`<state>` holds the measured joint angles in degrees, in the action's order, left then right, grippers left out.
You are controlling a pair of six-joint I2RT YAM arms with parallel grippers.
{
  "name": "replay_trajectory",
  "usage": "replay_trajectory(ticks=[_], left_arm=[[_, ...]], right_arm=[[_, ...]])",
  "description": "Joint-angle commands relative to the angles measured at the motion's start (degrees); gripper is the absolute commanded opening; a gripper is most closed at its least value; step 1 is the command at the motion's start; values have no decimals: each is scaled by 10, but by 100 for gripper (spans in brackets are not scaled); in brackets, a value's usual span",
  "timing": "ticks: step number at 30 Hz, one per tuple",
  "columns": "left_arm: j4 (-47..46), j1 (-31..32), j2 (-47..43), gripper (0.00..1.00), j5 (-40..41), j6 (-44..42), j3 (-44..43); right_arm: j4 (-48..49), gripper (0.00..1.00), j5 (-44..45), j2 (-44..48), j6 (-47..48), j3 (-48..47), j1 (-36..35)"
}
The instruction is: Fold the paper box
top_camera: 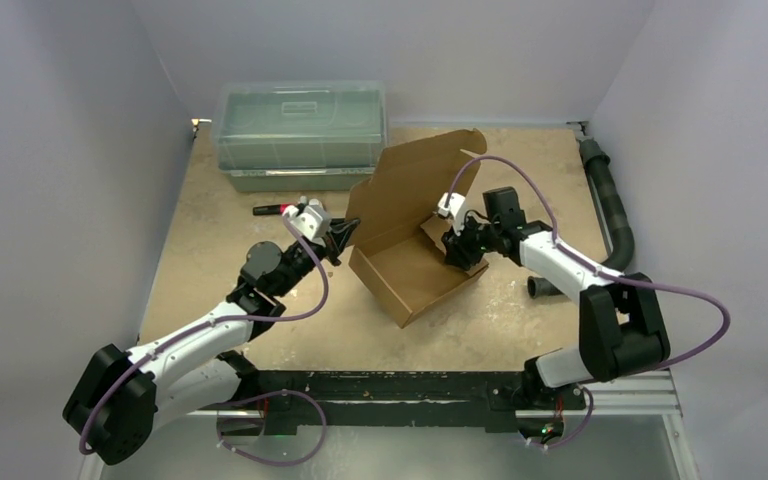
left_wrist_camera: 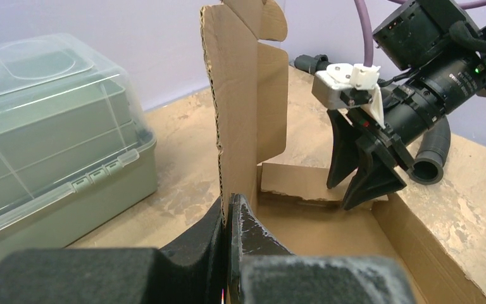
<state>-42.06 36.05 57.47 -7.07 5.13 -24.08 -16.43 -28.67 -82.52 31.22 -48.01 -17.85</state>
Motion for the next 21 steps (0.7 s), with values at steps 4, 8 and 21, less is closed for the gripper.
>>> replay_trajectory(ticks=[4, 8, 21], left_arm=[[-8, 2, 5, 0, -14, -15, -5], [-7, 3, 1, 0, -13, -15, -3], [-7, 3, -4, 0, -9, -11, 2]], right_arm=[[-37, 51, -115, -12, -17, -40, 44], [-45, 51, -147, -42, -43, -54, 65], [-47, 48, -192, -94, -85, -72, 102]])
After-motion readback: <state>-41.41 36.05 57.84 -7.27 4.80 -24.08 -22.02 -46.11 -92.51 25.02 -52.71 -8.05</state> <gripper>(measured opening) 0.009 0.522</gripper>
